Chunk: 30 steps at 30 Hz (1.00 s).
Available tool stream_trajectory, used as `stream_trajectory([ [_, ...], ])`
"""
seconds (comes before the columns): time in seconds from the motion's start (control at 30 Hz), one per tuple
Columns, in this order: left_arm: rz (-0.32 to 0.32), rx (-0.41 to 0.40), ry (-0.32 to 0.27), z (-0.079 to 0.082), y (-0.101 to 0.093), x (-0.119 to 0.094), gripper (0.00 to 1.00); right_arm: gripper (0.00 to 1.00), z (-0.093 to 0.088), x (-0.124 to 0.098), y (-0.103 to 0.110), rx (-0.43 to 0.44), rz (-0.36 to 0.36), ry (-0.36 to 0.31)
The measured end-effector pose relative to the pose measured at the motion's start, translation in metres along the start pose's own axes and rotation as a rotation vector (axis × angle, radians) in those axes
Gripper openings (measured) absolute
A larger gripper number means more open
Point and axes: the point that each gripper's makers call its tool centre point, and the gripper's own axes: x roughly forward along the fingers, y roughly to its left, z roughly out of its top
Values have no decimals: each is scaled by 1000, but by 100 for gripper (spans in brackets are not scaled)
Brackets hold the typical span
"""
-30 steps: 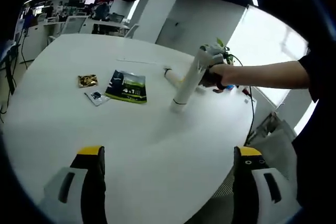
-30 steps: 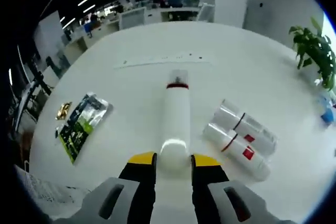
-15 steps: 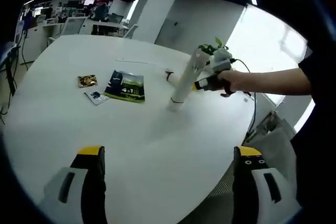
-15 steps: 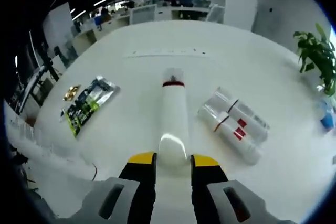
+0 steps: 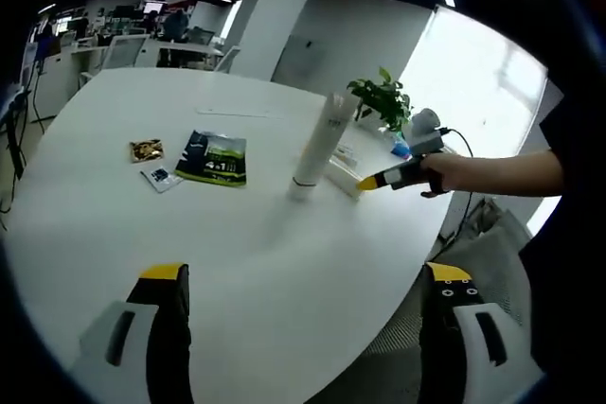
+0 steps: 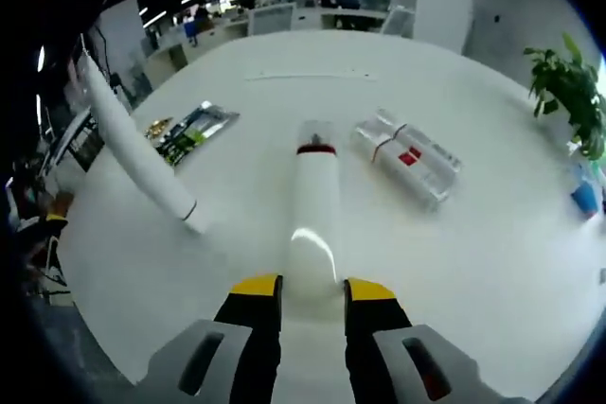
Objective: Arrange the skincare products in the storage area until every visible bottle or jar stands upright without overlapping.
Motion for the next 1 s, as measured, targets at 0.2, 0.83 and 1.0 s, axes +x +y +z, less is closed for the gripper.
stream_trajectory([
  [0.2,0,7,3,-1,-8,-3,94,17,-28,-18,2,-21,17,21],
  [0.83,-2,16,6,-10,-19,-12,94,24,-49,-41,-4,0,43,9],
  [1.0,3,18,-1,-9,-20,-13,94,32,-38,-47,-3,12,57,15],
])
